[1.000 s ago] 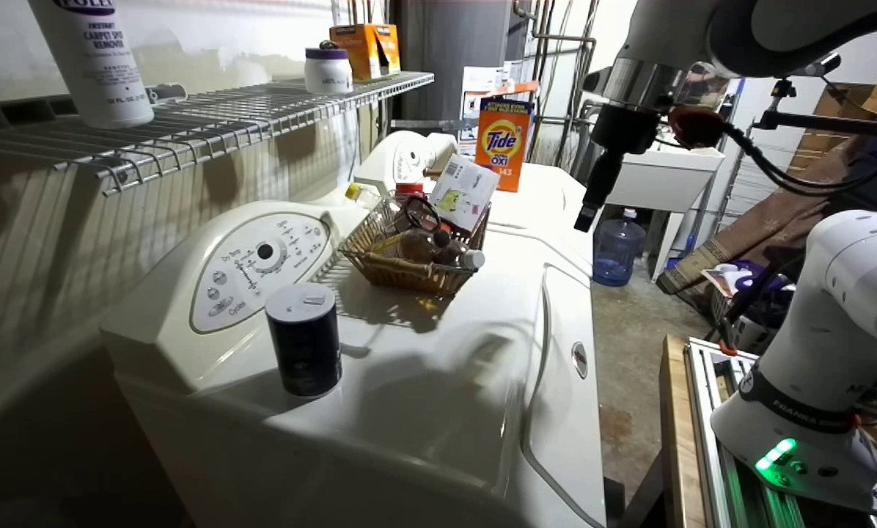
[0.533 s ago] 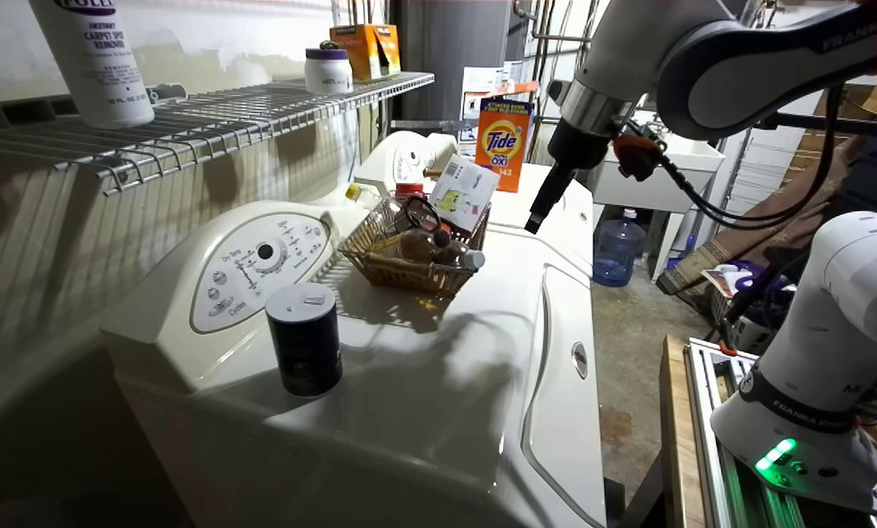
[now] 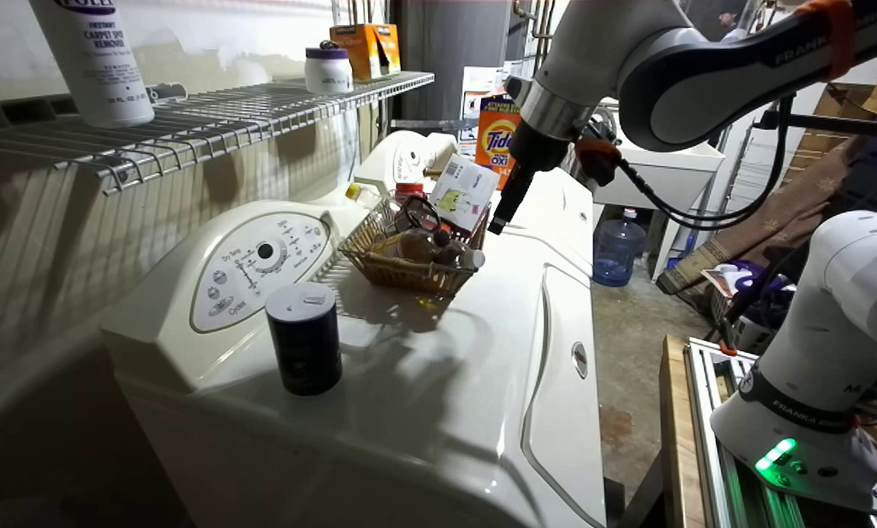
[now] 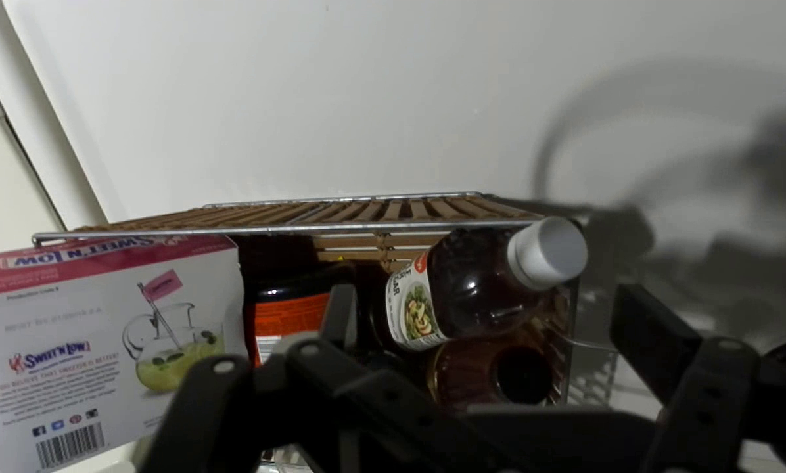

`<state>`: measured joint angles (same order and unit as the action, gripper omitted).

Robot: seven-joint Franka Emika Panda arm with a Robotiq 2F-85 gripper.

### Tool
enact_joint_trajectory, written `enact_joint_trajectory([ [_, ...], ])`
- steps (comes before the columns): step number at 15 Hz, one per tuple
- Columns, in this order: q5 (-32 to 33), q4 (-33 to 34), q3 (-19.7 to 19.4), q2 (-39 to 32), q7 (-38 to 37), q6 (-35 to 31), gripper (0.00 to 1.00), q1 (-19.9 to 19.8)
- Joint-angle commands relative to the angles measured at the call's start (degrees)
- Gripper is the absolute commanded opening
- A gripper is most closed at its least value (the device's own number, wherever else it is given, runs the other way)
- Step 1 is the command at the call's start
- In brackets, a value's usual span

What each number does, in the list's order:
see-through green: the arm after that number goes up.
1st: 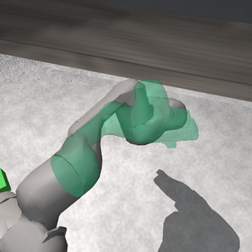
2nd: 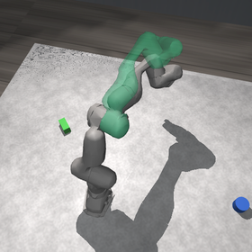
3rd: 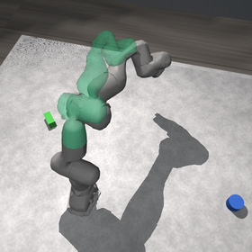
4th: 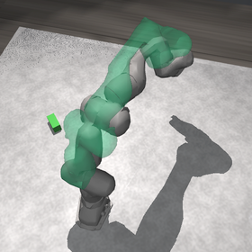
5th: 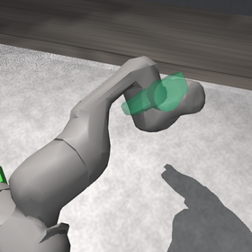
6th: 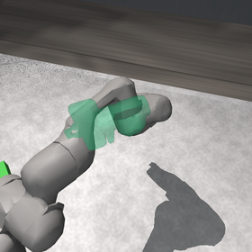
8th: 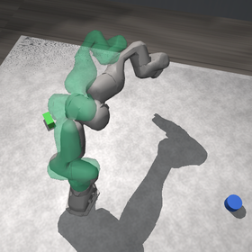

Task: Remove the big glass container from the basket and put it on the table

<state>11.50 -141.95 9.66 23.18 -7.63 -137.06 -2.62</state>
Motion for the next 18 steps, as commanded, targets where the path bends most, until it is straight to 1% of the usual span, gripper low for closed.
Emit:
enact_joint_trajectory([
  [1,1.7,5.2,-1.0,-6.9,1.9,-2.5,1.0,1.0],
  [7,0.5,9.5,-1.5,-14.5,2.3,-6.0,1.0,2.5],
  [9,1.4,10.5,-1.6,-16.5,1.5,-7.2,0.93,2.6],
  [10,1.3,11.0,-1.7,-17.4,1.4,-7.7,0.88,2.7],
  [12,1.9,11.9,-1.7,-19.1,0.8,-8.8,0.65,2.8],
  [13,1.8,12.3,-1.8,-19.7,0.7,-9.3,0.64,3.0],
  [14,1.8,12.6,-1.9,-20.3,0.5,-9.8,0.6,3.1],
  [16,1.7,13.1,-2.2,-21.0,0.1,-10.4,0.48,3.3],
  [17,1.8,13.3,-2.3,-21.1,-0.3,-10.4,0.42,3.4],
  [18,2.1,13.4,-2.3,-21.0,-0.7,-10.2,0.29,3.5],
])
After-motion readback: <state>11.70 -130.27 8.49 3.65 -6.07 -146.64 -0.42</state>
